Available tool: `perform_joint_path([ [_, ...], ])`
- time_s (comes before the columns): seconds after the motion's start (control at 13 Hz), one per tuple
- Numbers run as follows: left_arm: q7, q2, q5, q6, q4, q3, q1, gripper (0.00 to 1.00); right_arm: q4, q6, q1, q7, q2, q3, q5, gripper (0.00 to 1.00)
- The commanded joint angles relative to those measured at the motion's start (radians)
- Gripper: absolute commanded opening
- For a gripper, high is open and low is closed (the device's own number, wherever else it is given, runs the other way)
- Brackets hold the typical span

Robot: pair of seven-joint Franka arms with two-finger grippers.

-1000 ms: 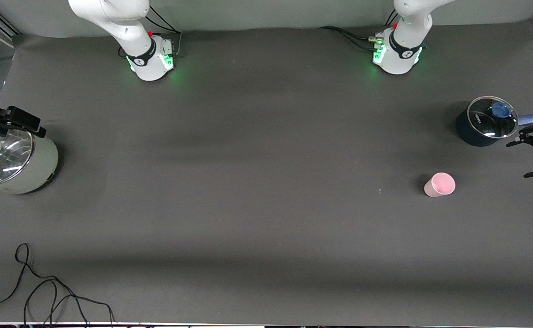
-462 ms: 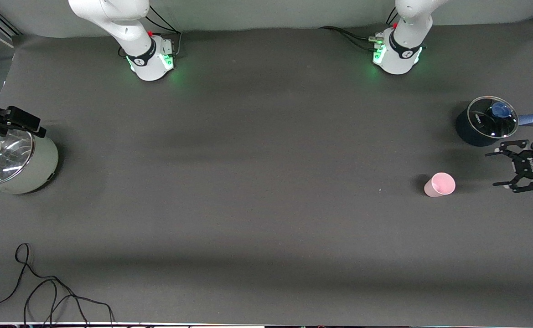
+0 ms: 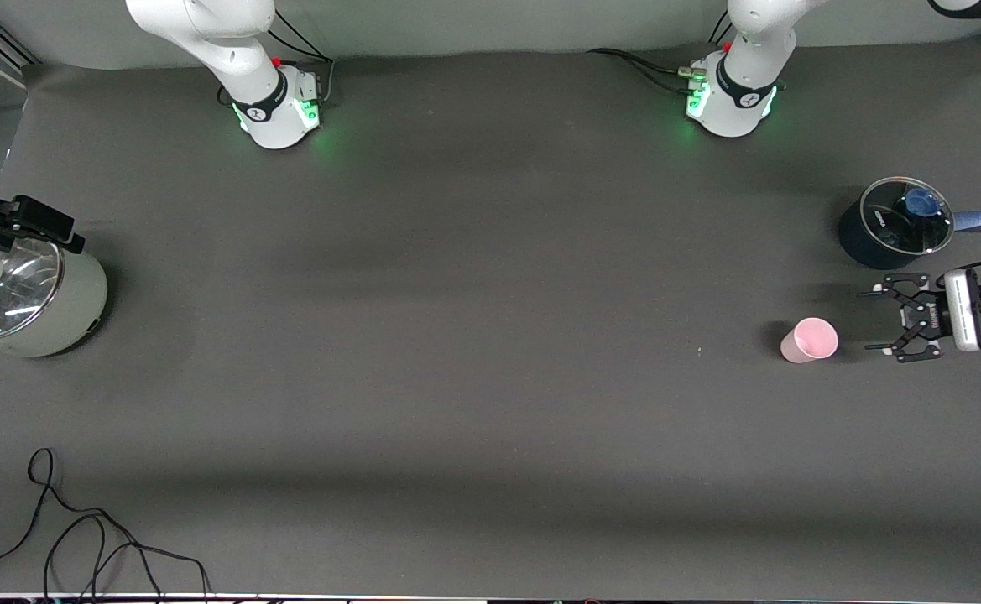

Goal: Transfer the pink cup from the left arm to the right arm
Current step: 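Move the open left gripper down to the pink cup, then close the left gripper around the pink cup's body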

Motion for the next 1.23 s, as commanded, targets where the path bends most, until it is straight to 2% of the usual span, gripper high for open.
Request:
perform_joint_path([
  [0.0,0.085,0.074,-0.045,0.000,0.029,-0.010,0.024,0.99,0.007,-0.011,0.007,0.017,-0.010,-0.005,-0.004,1.00],
  [0.62,0.241,0.189,-0.196,0.005,0.038,-0.016,0.011,0.99,0.007,-0.011,0.007,0.017,-0.011,-0.005,-0.004,1.00],
  [1.15,0.294,0.243,-0.257,0.005,0.055,-0.049,0.007,0.99,0.007,-0.011,0.007,0.017,-0.011,-0.005,-0.004,1.00],
])
